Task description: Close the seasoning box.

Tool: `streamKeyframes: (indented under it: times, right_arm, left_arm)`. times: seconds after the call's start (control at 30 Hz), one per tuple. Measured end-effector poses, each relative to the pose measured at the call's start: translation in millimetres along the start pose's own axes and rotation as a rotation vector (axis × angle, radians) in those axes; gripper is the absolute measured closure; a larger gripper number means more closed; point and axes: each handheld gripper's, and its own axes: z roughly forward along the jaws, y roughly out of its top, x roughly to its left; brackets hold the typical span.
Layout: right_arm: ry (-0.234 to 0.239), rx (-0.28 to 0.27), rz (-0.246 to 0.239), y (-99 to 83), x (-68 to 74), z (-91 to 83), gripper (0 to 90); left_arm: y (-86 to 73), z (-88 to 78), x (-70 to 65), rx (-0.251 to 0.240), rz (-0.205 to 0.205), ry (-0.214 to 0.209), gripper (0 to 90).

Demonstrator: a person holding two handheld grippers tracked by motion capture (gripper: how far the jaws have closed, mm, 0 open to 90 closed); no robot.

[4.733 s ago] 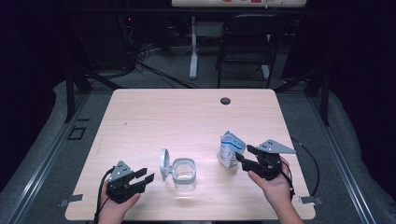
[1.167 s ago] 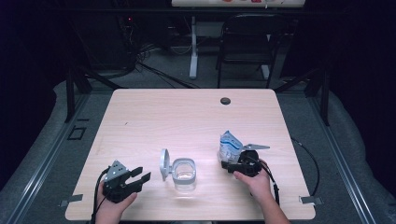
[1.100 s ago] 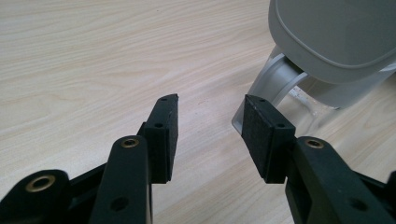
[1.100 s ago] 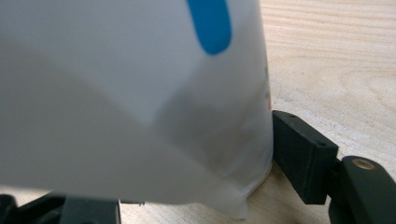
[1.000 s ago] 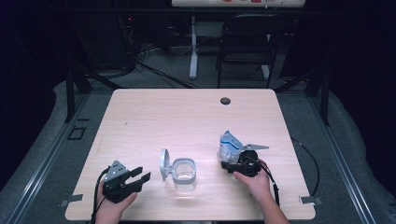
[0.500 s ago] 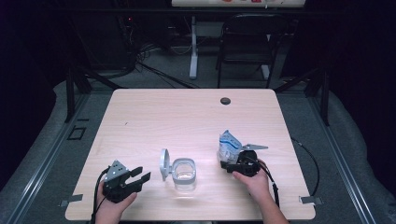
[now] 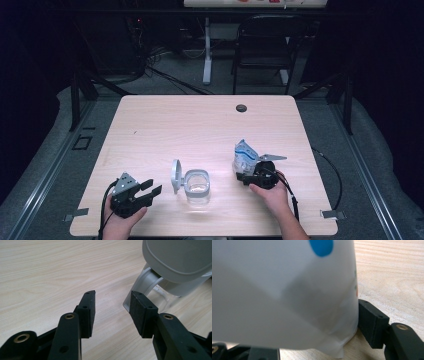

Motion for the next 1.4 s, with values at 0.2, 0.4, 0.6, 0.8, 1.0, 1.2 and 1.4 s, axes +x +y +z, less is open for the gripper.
streamKeyframes:
  times: [0.2,0.4,0.6,0.8,1.0,1.2,1.4]
  right_arm:
    - [0.005,0.002,-0.011,0.1,-1.0,-0.5,41.3]
    - [0.006,0.003,-0.034,-0.1,-1.8,-0.9,43.9]
    - [0.012,0.004,-0.035,0.0,-2.6,-1.5,45.0]
    - [0.014,0.009,-0.029,0.6,-5.3,-3.6,45.4]
    - [0.011,0.017,-0.037,0.1,-4.2,-6.0,45.6]
    - [0.002,0.021,-0.053,-0.8,-3.1,-9.9,45.7]
    - [-0.015,0.014,-0.048,-1.6,-3.7,-16.5,45.7]
  left_arm:
    - [-1.0,2.5,-2.4,0.008,0.006,-0.006,57.2]
    - [-0.5,1.7,-3.9,0.015,0.009,-0.01,57.1]
    - [-0.2,-0.1,-1.3,-0.001,-0.003,-0.005,57.2]
    - [0.0,-1.9,-1.8,0.004,-0.002,-0.014,57.2]
    - [-0.5,-1.6,-2.3,0.0,0.004,-0.012,57.2]
    - [-2.4,-0.4,-0.2,0.004,-0.002,-0.029,57.2]
    - [-2.8,0.2,3.6,-0.006,-0.018,-0.043,57.2]
